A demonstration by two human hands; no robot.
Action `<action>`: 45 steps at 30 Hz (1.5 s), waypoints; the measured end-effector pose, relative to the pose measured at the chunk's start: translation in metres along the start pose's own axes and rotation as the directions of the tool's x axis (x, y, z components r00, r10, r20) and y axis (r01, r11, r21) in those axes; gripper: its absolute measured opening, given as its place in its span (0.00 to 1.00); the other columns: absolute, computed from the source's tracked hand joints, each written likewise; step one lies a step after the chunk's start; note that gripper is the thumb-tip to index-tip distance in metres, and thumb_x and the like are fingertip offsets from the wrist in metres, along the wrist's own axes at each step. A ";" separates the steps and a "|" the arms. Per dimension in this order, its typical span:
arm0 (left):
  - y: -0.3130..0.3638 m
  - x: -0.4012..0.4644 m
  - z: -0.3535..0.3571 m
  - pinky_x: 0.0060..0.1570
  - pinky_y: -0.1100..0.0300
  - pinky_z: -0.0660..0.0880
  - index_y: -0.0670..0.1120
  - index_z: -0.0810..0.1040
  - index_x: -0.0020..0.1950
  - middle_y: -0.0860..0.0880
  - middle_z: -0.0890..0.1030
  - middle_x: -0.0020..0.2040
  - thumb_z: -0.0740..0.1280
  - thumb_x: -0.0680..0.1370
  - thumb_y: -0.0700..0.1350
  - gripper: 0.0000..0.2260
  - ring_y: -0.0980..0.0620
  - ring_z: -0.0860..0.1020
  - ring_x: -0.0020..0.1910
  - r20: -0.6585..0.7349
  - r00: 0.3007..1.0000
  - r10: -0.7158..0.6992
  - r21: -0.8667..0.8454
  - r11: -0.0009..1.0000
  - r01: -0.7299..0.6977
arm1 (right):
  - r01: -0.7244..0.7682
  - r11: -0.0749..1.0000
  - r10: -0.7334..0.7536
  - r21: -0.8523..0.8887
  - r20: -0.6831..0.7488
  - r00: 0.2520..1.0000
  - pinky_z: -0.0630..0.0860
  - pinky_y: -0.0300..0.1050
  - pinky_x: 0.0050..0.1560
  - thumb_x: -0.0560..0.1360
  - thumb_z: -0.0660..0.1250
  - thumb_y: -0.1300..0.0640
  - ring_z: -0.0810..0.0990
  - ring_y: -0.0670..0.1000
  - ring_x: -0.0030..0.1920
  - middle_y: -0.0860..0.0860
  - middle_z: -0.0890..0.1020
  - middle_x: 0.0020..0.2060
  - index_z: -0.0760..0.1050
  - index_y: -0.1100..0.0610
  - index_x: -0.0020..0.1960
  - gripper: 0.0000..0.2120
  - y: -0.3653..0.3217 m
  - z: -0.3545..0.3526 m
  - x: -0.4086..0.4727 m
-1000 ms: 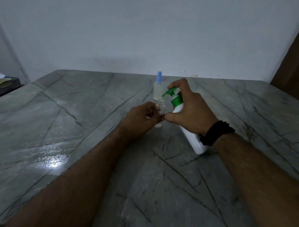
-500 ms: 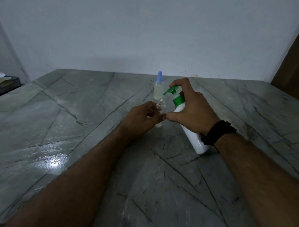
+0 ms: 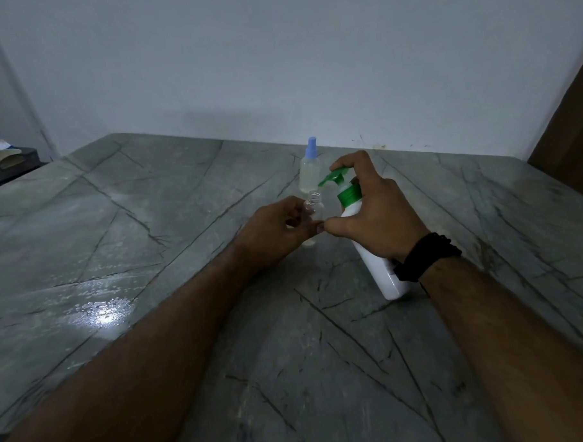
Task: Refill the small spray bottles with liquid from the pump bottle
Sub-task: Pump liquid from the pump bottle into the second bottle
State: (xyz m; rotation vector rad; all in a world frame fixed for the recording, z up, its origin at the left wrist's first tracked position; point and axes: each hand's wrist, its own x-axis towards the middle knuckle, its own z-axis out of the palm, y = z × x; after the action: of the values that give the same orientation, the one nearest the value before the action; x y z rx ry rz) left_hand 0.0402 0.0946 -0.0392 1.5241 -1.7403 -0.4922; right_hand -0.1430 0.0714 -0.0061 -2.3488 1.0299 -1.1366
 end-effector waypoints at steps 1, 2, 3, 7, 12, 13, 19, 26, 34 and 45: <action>0.000 0.000 0.000 0.45 0.68 0.70 0.49 0.77 0.59 0.52 0.81 0.54 0.69 0.76 0.54 0.15 0.56 0.78 0.52 0.004 1.000 0.000 0.004 1.000 0.000 | -0.002 1.000 0.002 0.009 0.007 1.000 0.79 0.44 0.39 0.63 0.79 0.54 0.81 0.49 0.39 0.46 0.81 0.44 0.65 0.47 0.62 0.33 0.000 0.000 0.000; 0.000 0.000 0.000 0.46 0.66 0.71 0.49 0.77 0.60 0.52 0.81 0.55 0.69 0.76 0.53 0.15 0.56 0.78 0.52 0.006 1.000 0.002 0.010 1.000 -0.002 | -0.003 1.000 0.003 0.017 0.016 1.000 0.79 0.44 0.39 0.63 0.79 0.54 0.81 0.48 0.39 0.46 0.81 0.44 0.65 0.47 0.61 0.33 0.000 0.001 0.001; 0.000 0.000 -0.001 0.47 0.66 0.71 0.48 0.77 0.60 0.51 0.81 0.55 0.69 0.76 0.53 0.15 0.56 0.78 0.52 0.007 1.000 0.007 0.014 1.000 -0.007 | -0.004 1.000 0.004 0.024 0.024 1.000 0.80 0.44 0.39 0.63 0.79 0.54 0.82 0.48 0.39 0.46 0.81 0.44 0.65 0.48 0.61 0.33 0.000 0.001 0.001; 0.000 0.000 -0.001 0.49 0.64 0.73 0.48 0.76 0.60 0.52 0.80 0.54 0.69 0.76 0.53 0.15 0.56 0.78 0.52 0.010 1.000 0.008 0.018 1.000 -0.008 | -0.004 1.000 0.004 -0.003 0.010 1.000 0.80 0.45 0.39 0.63 0.79 0.53 0.81 0.47 0.38 0.45 0.81 0.43 0.65 0.47 0.61 0.32 0.001 0.002 0.001; 0.001 -0.001 -0.001 0.49 0.65 0.72 0.48 0.77 0.60 0.52 0.81 0.55 0.70 0.75 0.53 0.16 0.55 0.78 0.53 0.007 1.000 0.011 0.006 1.000 -0.011 | 0.010 1.000 -0.009 -0.017 0.019 1.000 0.81 0.47 0.42 0.63 0.79 0.53 0.82 0.48 0.41 0.47 0.82 0.48 0.64 0.47 0.65 0.36 0.001 0.002 0.000; 0.001 -0.001 -0.001 0.50 0.64 0.73 0.47 0.77 0.61 0.51 0.81 0.55 0.70 0.75 0.53 0.16 0.55 0.78 0.53 0.007 1.000 0.011 0.003 1.000 -0.011 | 0.006 1.000 -0.006 -0.005 0.021 1.000 0.81 0.46 0.42 0.63 0.80 0.53 0.82 0.48 0.41 0.47 0.82 0.47 0.65 0.47 0.64 0.35 0.001 0.002 0.001; 0.000 0.000 -0.001 0.44 0.69 0.70 0.48 0.77 0.61 0.52 0.81 0.55 0.69 0.75 0.54 0.17 0.56 0.78 0.53 0.008 1.000 0.012 0.014 1.000 -0.012 | -0.006 1.000 0.006 0.006 0.023 1.000 0.76 0.37 0.37 0.63 0.79 0.54 0.80 0.45 0.38 0.43 0.79 0.43 0.65 0.48 0.61 0.32 0.001 0.001 0.001; -0.001 0.002 0.001 0.42 0.71 0.68 0.49 0.77 0.60 0.53 0.80 0.54 0.69 0.75 0.53 0.16 0.58 0.77 0.51 0.014 1.000 0.000 0.016 1.000 0.000 | 0.007 1.000 -0.006 -0.008 0.041 0.999 0.77 0.40 0.39 0.64 0.79 0.54 0.81 0.48 0.41 0.47 0.81 0.47 0.64 0.49 0.64 0.35 -0.002 0.001 -0.001; -0.003 0.002 0.001 0.41 0.71 0.67 0.51 0.76 0.59 0.56 0.79 0.52 0.70 0.74 0.55 0.16 0.60 0.76 0.49 0.008 1.000 0.001 0.024 1.000 -0.001 | -0.007 1.000 0.007 -0.027 0.032 0.999 0.73 0.36 0.38 0.65 0.79 0.54 0.79 0.46 0.40 0.44 0.79 0.45 0.64 0.49 0.64 0.34 -0.001 0.002 -0.001; 0.000 0.000 0.000 0.44 0.68 0.70 0.48 0.76 0.60 0.51 0.80 0.56 0.69 0.75 0.54 0.16 0.55 0.77 0.53 0.015 1.000 0.003 0.026 1.000 -0.003 | -0.012 1.000 0.012 -0.014 0.015 1.000 0.78 0.40 0.39 0.64 0.79 0.53 0.81 0.47 0.41 0.45 0.80 0.46 0.64 0.48 0.62 0.33 -0.003 0.003 -0.001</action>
State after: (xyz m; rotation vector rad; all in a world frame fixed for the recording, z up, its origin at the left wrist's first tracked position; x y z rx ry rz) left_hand 0.0403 0.0945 -0.0386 1.5394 -1.7663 -0.4819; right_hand -0.1401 0.0736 -0.0066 -2.3553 1.0482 -1.1096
